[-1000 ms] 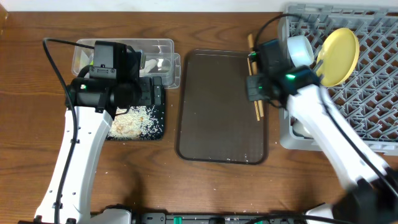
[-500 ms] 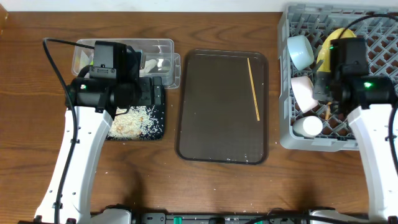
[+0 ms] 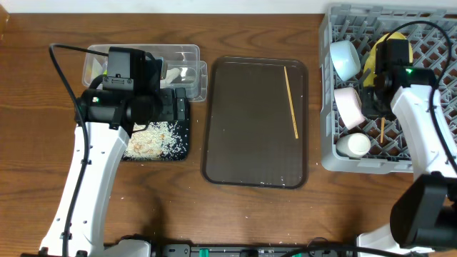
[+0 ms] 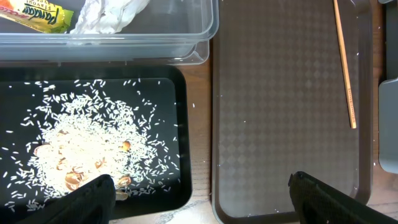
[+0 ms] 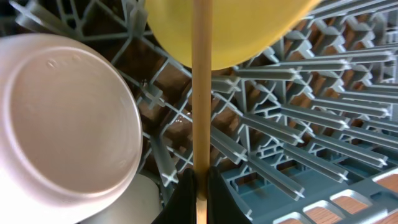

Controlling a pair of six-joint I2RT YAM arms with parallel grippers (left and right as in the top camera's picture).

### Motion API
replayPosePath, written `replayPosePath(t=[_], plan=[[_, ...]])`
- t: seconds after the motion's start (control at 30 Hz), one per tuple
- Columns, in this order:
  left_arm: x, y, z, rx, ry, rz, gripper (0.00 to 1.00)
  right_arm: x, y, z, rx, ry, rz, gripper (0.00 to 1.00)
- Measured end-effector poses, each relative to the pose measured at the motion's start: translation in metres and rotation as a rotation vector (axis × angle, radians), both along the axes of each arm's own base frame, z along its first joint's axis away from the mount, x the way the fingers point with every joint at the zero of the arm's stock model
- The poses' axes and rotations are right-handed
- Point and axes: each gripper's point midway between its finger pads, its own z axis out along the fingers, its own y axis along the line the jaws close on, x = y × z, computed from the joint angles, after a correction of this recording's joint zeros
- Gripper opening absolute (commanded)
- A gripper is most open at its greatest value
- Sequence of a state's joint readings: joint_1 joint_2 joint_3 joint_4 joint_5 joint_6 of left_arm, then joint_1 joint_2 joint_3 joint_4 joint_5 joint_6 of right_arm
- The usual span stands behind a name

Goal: Sort waste into correct bins and load items into the dishwasher rack
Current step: 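Carry the chopstick with the right gripper and drop it in the rack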

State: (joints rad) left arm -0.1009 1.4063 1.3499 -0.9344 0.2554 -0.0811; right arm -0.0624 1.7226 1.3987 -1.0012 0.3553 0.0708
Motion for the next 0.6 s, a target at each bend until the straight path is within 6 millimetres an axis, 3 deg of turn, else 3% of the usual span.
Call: replayPosePath(t=[0.17,0.27,0.6], plan=[[0.0000,0.0000,0.0000,0.000,0.000,0.000,0.91,0.0000,-0.0001,-0.0042,-0.002,0.017,0.011,0.10],[0.0000,0.0001,0.0000,0.000,0.000,0.000,0.91,0.0000,-0.0001,-0.0042,-0.003,0.019,0.017,0.28],[0.0000,0.0001,0.0000,0.000,0.000,0.000,0.91,-0.0011,0.0032,-0.0051,0.011,0.028,0.030,0.31]])
